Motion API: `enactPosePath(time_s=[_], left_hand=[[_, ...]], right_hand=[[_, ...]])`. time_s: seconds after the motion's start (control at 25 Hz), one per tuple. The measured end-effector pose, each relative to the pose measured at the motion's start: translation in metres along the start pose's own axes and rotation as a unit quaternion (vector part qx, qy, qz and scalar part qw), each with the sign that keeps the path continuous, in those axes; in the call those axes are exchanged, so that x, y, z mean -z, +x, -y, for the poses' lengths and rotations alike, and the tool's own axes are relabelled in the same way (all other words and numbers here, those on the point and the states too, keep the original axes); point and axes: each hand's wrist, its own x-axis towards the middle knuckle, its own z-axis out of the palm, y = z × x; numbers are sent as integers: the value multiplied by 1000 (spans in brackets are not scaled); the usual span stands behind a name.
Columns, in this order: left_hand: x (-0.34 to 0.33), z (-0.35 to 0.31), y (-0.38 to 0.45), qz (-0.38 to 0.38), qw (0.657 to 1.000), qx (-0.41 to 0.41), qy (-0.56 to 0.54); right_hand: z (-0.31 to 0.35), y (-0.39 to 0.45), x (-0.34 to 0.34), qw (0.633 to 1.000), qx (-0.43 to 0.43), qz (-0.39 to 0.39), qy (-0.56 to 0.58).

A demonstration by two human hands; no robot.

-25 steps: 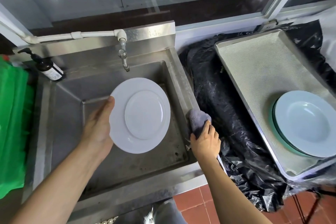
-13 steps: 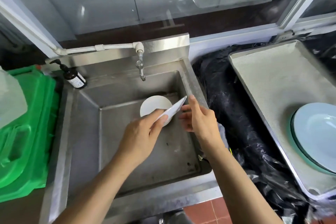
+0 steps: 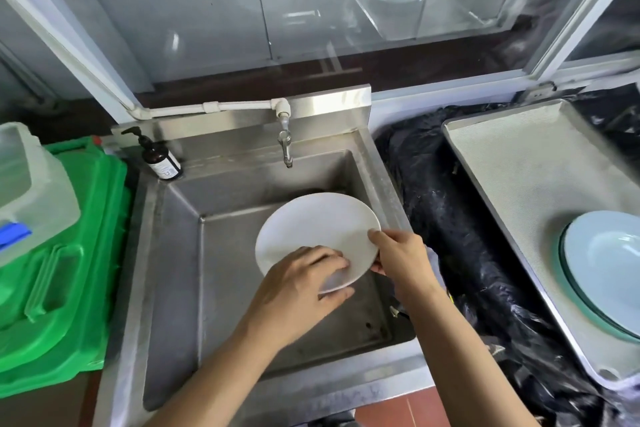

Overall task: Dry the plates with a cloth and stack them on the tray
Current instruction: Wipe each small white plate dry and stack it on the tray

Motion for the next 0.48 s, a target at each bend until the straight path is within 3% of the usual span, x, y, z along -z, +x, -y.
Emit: enactPosePath(time_s=[0.08,0.16,0.28,0.4,0.48], left_hand=[[10,7,-1,-15,999,28,-29],[19,20,-2,-86,994,59,-28],[32,46,-6,-178,968,175,-28],[42,63,-6,-122,923,307,-197],[43,66,-2,-73,904,325,-269]], right_hand=[[-4,-2,-5,999,-9,-6,36],[-8,-4,-8,998,-7,-18,62],[-9,-12,-12,996,-3,-29,86],[-4,-26,-14,995,-4,-38,93],[-4,-33,-14,996,16,-41,77]])
